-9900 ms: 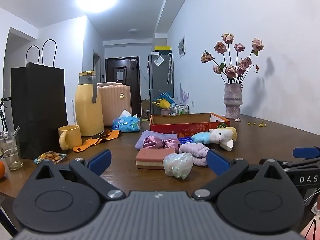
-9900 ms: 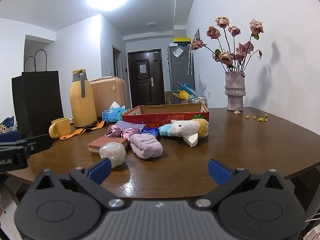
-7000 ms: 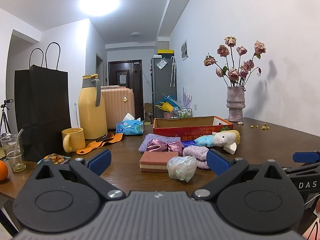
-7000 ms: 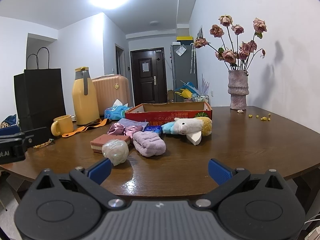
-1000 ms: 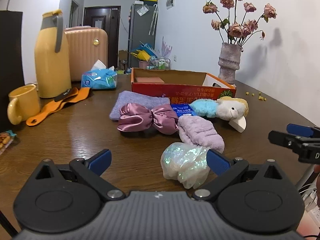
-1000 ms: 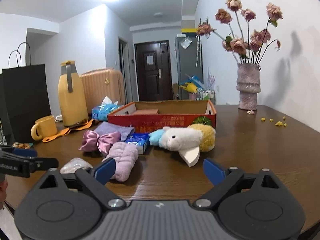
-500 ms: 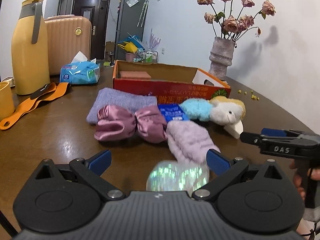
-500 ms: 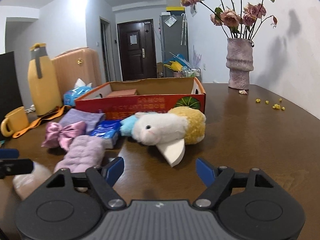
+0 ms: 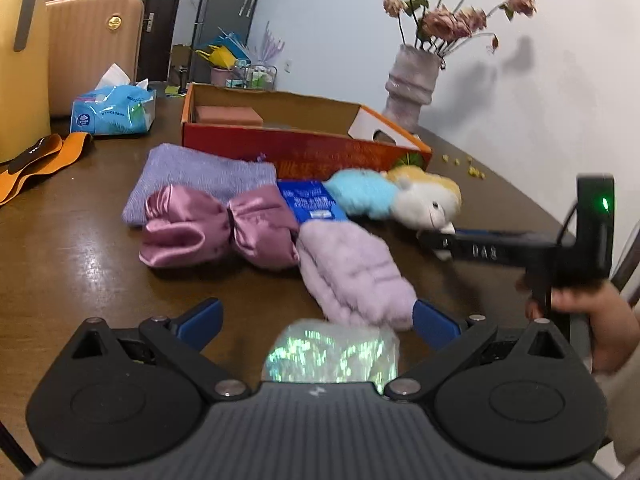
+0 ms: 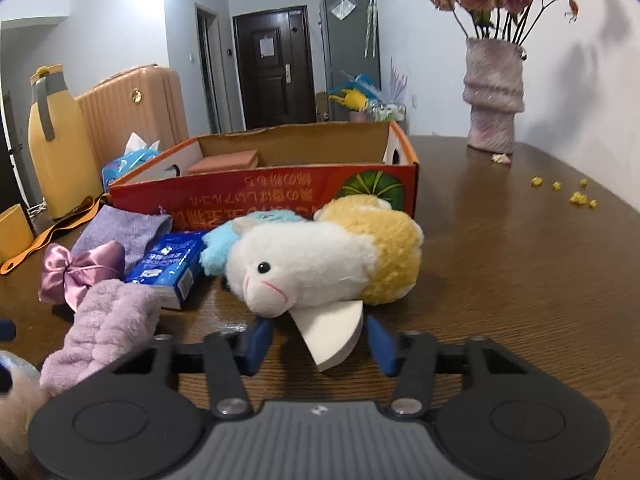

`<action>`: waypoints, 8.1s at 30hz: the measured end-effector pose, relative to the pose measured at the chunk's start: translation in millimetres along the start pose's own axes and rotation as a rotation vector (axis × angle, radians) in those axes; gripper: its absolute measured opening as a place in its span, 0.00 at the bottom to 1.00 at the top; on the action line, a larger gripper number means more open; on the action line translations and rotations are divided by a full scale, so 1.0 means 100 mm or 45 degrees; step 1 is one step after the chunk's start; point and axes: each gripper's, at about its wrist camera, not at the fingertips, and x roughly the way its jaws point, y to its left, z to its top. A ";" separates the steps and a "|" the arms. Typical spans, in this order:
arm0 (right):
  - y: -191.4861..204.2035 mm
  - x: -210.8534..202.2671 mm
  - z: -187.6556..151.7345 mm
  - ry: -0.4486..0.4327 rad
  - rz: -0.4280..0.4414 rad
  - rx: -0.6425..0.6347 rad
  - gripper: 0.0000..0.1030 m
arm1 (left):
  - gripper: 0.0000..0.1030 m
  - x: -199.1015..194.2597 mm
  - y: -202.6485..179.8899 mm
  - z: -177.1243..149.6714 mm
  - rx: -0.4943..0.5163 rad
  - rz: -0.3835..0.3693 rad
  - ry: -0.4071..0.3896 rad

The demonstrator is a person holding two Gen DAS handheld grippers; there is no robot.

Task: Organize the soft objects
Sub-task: 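Grasp the snack packet with the left gripper while the right grasps the white triangular cloth, then carry the snack packet and white cloth into the red box and release both, then withdraw both grippers from the box toward the table items, then close both grippers together on the clear iridescent plastic bag, then carry the clear bag into the red box and open both grippers, then withdraw both grippers from the box back over the table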

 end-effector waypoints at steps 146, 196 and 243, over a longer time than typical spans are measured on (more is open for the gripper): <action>0.27 -1.60 -0.29 -0.246 0.162 -0.077 0.86 | 1.00 -0.97 -0.09 -0.13 0.062 0.248 -0.221; 0.05 0.52 2.21 -0.117 0.391 -0.036 0.03 | 0.03 1.48 0.09 2.59 0.011 -0.273 -0.069; -0.16 -0.82 2.17 -0.212 0.032 -0.057 0.65 | 0.94 -0.59 0.22 2.11 0.068 0.463 -0.333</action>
